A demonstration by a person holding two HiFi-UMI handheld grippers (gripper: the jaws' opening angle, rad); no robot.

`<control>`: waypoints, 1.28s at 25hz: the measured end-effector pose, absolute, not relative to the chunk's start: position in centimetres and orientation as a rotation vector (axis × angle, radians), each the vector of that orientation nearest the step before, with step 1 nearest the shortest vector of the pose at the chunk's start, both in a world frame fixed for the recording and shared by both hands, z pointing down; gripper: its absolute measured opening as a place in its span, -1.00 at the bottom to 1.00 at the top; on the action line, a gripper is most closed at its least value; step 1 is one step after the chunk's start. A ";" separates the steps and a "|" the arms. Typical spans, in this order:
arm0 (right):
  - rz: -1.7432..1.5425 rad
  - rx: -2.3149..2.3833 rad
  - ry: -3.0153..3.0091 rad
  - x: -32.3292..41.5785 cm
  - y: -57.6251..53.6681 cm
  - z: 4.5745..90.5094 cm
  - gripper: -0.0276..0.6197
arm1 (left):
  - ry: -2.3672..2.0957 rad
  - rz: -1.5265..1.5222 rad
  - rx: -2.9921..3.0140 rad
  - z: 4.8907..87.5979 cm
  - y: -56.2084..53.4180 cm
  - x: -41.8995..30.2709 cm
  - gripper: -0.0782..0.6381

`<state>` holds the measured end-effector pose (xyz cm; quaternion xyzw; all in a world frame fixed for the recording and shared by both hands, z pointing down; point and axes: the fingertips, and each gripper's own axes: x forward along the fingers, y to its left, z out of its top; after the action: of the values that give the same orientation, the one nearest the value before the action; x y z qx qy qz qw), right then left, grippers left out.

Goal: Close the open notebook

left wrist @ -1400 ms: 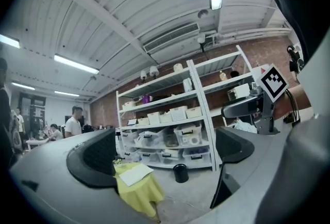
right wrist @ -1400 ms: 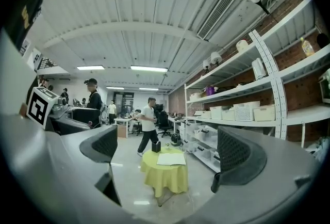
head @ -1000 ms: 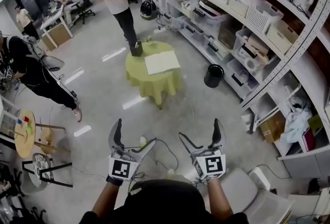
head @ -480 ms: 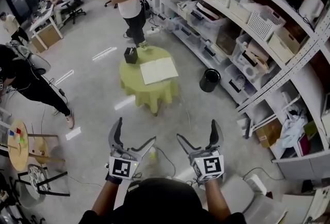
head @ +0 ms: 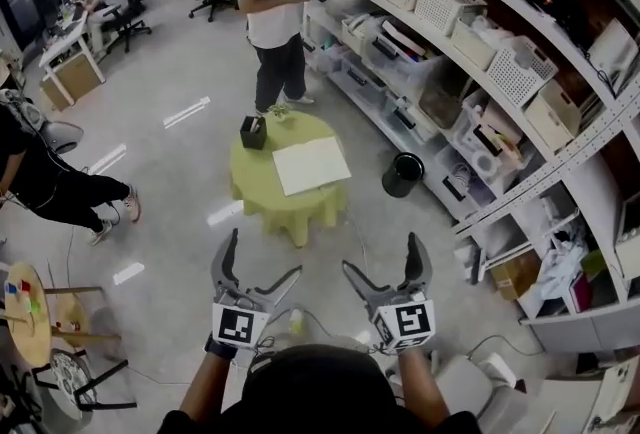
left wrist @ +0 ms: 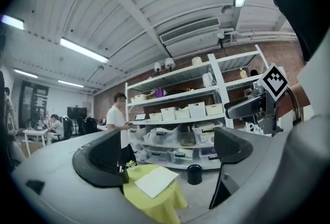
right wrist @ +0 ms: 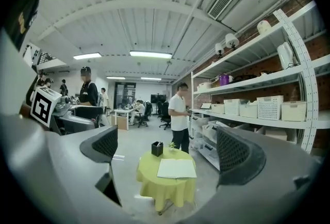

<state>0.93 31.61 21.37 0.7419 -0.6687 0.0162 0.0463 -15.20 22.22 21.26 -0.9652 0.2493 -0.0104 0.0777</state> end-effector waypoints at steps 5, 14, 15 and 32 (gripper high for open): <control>0.104 2.219 -2.045 -1.0 27.3 22.7 0.84 | 0.747 -0.043 -2.932 22.6 17.5 -16.2 0.83; 0.159 2.262 -1.999 2.5 21.9 24.0 0.84 | 0.680 -0.079 -2.962 23.6 12.0 -13.0 0.83; 0.160 2.268 -1.995 3.0 21.1 24.1 0.84 | 0.673 -0.076 -2.960 23.6 11.3 -12.5 0.83; 0.223 2.243 -1.996 14.4 7.1 26.2 0.81 | 0.634 -0.120 -2.954 24.2 -2.0 -0.8 0.83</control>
<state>14.40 7.14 26.22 0.7434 -0.6615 0.0739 0.0653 -0.79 -1.99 24.23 -0.9753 0.2094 -0.0395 0.0590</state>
